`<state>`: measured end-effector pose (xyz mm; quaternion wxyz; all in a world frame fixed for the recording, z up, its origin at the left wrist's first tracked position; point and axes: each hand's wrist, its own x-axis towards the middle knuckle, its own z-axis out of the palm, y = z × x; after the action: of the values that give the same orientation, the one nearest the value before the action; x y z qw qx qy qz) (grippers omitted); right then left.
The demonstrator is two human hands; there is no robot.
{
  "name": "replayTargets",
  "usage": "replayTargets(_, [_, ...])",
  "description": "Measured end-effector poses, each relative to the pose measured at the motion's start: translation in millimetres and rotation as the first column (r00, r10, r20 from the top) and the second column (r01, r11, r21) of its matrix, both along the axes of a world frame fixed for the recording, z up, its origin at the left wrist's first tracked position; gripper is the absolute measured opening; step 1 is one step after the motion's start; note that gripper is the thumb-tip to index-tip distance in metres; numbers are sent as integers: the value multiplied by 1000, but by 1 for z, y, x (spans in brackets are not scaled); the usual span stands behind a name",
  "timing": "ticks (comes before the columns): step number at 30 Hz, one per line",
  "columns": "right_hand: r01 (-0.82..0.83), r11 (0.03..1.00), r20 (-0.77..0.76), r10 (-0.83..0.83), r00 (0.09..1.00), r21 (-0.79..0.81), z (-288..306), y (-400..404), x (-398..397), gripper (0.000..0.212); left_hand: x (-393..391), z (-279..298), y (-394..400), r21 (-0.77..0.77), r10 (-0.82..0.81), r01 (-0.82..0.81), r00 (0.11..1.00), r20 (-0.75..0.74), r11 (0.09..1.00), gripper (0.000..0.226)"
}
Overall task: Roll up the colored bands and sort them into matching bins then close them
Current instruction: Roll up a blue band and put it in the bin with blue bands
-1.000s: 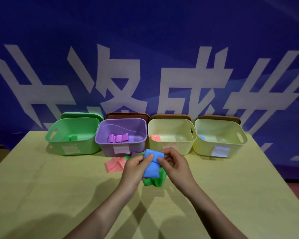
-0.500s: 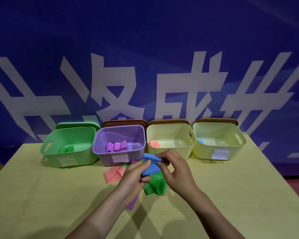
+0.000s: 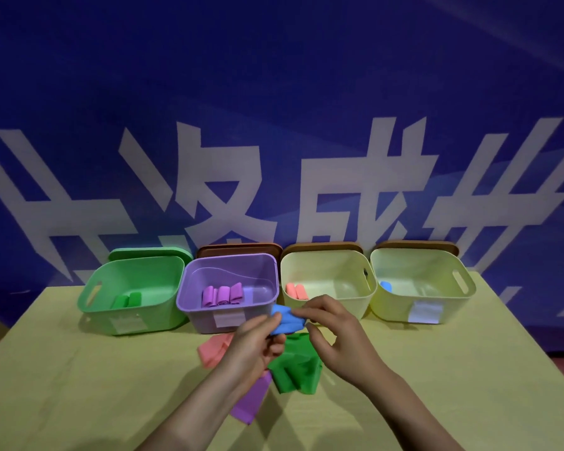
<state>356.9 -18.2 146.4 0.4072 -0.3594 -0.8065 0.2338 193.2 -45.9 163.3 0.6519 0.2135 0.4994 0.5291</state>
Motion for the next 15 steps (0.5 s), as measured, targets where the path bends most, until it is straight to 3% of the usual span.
replayTargets(8, [42,962,-214,-103,971,-270,0,-11,-31,29,-2,-13,-8,37,53,-50,994,-91,998,13])
replayTargets(11, [6,884,-330,-181,926,-467,3,-9,-49,28,-15,-13,-14,95,40,-20,976,-214,995,15])
replayTargets(15, [-42,800,-247,-135,960,-599,-3,-8,-72,9,-43,-11,-21,167,86,-19,911,-403,986,15])
